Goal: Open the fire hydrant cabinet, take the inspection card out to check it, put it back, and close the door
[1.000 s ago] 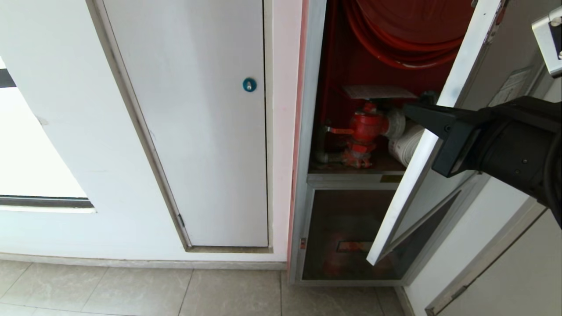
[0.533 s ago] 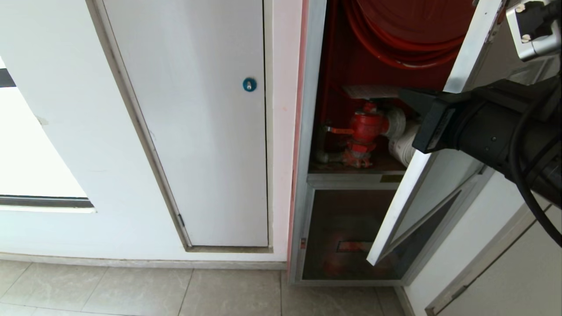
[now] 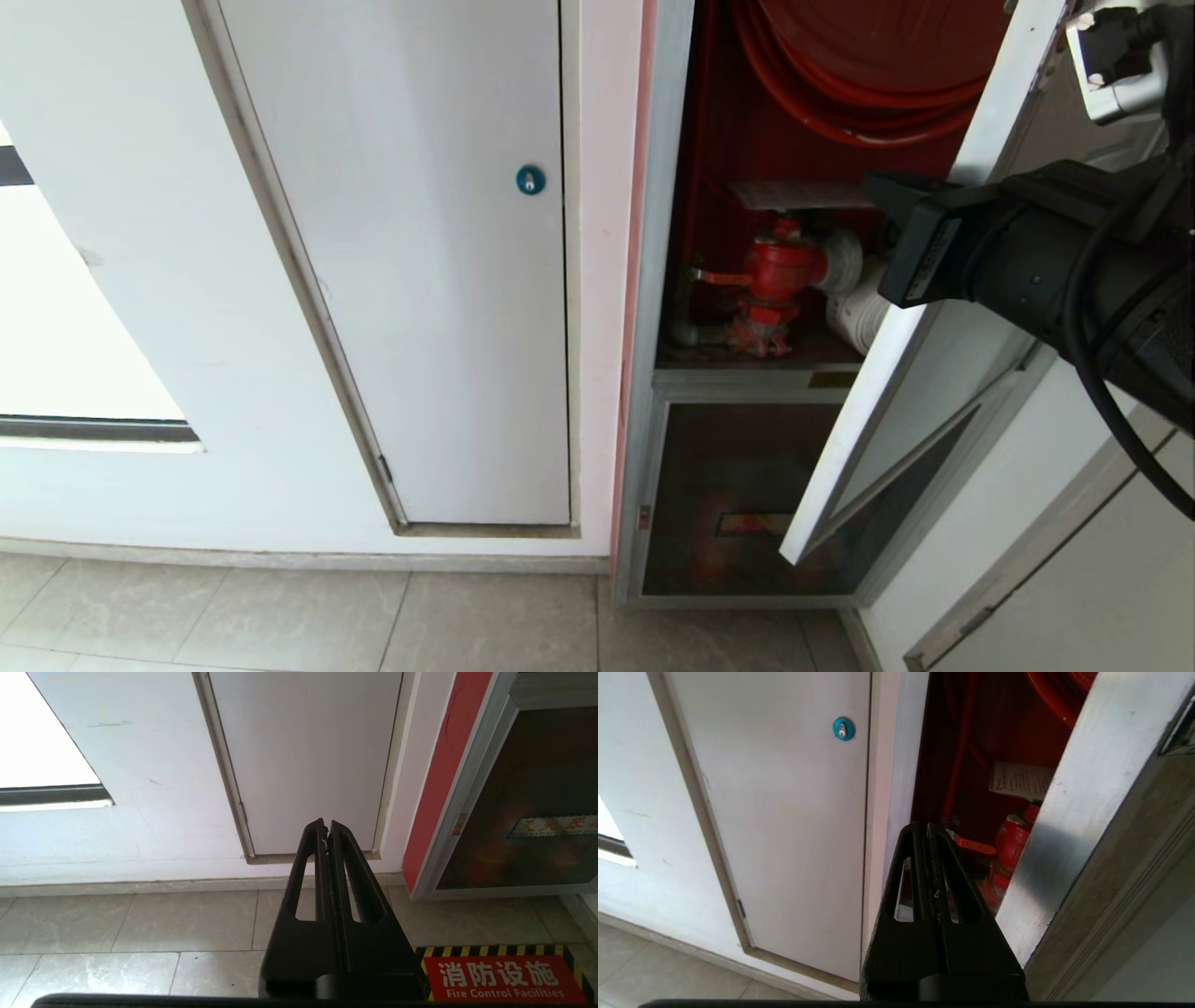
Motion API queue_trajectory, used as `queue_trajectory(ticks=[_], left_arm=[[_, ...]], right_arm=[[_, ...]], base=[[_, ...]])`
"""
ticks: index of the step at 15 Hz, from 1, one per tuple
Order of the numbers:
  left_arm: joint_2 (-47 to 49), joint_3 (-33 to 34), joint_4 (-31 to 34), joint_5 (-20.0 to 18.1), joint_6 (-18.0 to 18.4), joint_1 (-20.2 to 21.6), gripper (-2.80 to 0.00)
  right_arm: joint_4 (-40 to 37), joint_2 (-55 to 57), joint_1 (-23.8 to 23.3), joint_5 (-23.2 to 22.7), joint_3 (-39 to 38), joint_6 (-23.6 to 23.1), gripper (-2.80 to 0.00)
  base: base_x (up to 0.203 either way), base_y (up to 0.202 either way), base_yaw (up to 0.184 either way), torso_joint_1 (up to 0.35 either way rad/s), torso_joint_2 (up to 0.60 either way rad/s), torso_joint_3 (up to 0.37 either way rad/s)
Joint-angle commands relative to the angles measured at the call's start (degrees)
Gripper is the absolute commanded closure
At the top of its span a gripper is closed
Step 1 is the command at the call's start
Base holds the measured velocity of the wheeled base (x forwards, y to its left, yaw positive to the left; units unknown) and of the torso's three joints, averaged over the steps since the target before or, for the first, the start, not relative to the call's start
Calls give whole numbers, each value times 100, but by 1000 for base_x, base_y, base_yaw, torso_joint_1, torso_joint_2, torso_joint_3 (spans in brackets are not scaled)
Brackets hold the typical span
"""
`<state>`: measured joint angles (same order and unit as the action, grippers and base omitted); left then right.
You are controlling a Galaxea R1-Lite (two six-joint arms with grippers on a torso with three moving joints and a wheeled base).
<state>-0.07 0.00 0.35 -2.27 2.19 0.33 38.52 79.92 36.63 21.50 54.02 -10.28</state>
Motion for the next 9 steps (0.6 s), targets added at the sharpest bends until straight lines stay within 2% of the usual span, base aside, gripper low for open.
queue_trajectory(ticks=[1,9], left_arm=[[7,0,0,-1,0,2,0],[7,0,0,-1,0,2,0]], right_arm=[[24,33,-24,12,-14,-4,0],[24,24,-198,12,-3,-4,0]], base=[[0,0,0,0,0,0],[0,0,0,0,0,0]])
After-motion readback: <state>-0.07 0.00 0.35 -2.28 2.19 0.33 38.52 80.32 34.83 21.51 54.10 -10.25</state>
